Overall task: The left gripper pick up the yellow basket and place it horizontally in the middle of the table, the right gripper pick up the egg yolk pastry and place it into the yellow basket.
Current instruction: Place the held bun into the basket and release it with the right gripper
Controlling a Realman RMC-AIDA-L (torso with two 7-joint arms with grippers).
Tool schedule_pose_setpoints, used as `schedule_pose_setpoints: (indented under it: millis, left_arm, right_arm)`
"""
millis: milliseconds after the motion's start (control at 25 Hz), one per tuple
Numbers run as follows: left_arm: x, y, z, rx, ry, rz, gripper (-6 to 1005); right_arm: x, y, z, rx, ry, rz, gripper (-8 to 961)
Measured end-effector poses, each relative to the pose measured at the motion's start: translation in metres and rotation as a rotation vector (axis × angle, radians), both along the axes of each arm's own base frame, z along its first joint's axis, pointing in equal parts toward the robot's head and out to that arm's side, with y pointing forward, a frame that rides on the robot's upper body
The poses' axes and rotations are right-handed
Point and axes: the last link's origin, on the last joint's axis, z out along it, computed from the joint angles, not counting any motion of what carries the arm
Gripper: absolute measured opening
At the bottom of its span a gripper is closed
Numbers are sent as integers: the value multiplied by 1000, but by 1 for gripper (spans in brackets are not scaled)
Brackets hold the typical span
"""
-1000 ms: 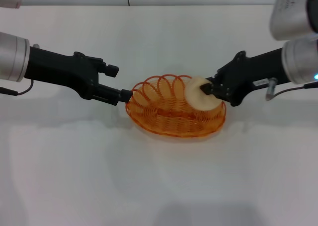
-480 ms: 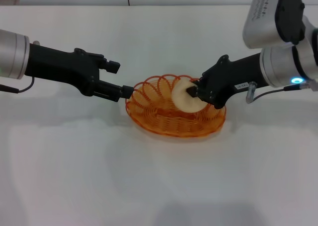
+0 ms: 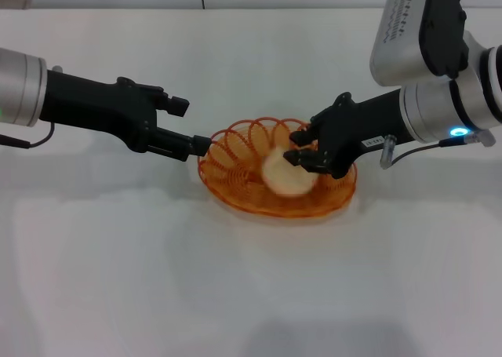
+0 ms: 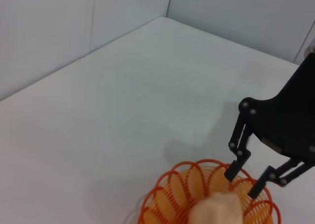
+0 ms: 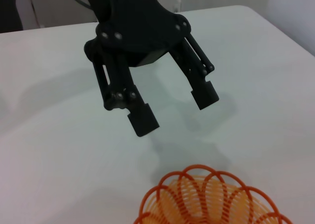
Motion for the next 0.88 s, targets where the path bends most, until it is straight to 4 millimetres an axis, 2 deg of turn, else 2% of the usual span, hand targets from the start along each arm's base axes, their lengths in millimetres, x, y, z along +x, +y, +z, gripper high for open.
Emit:
schedule_pose_setpoints:
  millis: [80,280,480,720,880]
  left_arm:
    - [-1,0,0,4,1,2,861]
    - [-4,-1,1,13,2,-4,861]
    - [-5,-1,3,23,-13,-3,861]
    - [-8,-4,6,32,-28,5,861]
    - [-13,-7,7,40,-32,2,861]
  right_arm:
    - [-1,0,0,2,1,8,163]
    - [-3,0,4,19,14,17,414]
    - [2,-2,9,37,23,6,523]
    - [19,-11,32,100,48,-23,653]
    - [36,-23,49,149,71,-26,843]
